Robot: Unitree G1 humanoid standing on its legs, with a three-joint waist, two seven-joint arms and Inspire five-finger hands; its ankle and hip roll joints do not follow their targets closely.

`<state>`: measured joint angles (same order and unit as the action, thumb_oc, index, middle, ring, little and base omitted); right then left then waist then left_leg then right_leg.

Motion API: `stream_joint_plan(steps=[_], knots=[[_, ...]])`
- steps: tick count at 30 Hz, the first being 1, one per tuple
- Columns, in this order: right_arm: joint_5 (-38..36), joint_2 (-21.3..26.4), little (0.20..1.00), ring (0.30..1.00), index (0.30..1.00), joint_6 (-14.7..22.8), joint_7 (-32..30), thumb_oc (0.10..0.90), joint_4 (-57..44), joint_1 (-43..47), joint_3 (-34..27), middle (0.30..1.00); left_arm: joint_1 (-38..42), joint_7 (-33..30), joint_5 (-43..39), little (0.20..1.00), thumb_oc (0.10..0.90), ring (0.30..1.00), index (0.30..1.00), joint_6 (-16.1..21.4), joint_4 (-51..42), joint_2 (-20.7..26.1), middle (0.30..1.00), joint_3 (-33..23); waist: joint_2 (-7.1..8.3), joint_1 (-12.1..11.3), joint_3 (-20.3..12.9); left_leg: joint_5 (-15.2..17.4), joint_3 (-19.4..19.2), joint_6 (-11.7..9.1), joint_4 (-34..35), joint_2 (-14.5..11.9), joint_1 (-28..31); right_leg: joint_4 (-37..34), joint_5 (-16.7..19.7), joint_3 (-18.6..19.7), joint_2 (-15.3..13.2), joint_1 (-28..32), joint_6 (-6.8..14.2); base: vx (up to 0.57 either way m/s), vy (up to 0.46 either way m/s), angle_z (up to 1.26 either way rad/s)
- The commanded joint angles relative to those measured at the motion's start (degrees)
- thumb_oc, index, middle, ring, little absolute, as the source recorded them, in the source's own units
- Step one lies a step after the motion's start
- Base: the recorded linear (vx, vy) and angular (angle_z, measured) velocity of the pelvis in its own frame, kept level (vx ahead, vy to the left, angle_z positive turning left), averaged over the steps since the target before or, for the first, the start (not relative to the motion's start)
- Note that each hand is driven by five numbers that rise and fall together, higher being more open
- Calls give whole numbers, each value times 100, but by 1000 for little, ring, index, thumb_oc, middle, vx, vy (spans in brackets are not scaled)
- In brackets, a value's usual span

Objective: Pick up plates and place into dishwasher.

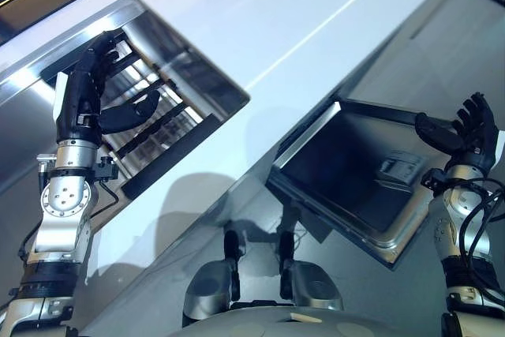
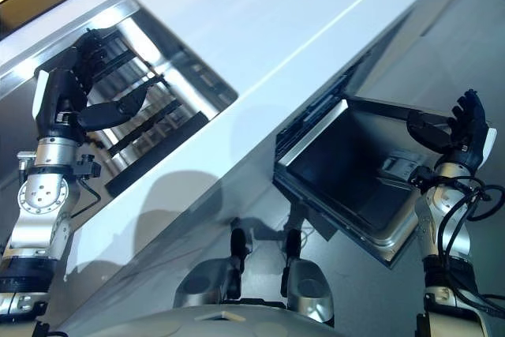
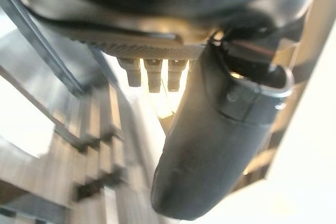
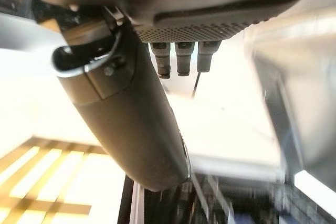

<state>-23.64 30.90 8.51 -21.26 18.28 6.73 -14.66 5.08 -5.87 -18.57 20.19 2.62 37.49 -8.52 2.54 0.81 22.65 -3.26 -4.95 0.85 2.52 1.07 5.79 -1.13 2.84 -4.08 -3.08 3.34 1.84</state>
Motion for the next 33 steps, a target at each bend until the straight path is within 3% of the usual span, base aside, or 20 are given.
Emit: stream_joint_plan(steps=[1, 10, 19, 25, 33], knots=[[-125, 617, 900, 900, 900, 296, -308, 800, 48, 226, -141, 900, 499, -284, -319, 900, 800, 900, 900, 652, -86, 71, 900, -80, -276, 156, -636, 1022, -11, 313, -512, 364, -49, 760, -722, -214, 252, -227, 233, -37, -62, -31], [-1098, 578, 900, 900, 900, 415, -879, 800, 1108, 514, -175, 900, 1001, -637, -244, 900, 800, 900, 900, 669, 184, 339, 900, 175, -426, 244, -268, 1334, -277, 352, -1308, 340, -543, 1156, -872, -137, 153, -550, 137, -66, -58, -16], [-2906, 481, 900, 900, 900, 357, -219, 800, 2281, 942, 62, 900, 1483, -1529, -73, 900, 800, 900, 900, 939, 182, 614, 900, 244, -722, 148, 316, 1411, -166, 332, -2151, 336, -1465, 2259, -1232, -352, 0, -1399, -144, -101, -68, -3], [-3649, 470, 900, 900, 900, 330, 169, 800, 2717, 1146, 146, 900, 1596, -1914, -39, 900, 800, 900, 900, 1063, 118, 549, 900, 171, -961, 103, 599, 1458, 12, 301, -2685, 451, -2028, 3046, -1528, -417, -116, -2029, -345, -48, -3, 12], [-4037, 471, 900, 900, 900, 114, 555, 800, 3397, 1277, 116, 900, 1663, -1951, 24, 900, 800, 900, 900, 828, -9, 579, 900, 88, -991, -54, 714, 1571, 131, 350, -3319, 608, -2716, 3924, -1805, -540, -181, -2729, -498, -34, -29, 10]])
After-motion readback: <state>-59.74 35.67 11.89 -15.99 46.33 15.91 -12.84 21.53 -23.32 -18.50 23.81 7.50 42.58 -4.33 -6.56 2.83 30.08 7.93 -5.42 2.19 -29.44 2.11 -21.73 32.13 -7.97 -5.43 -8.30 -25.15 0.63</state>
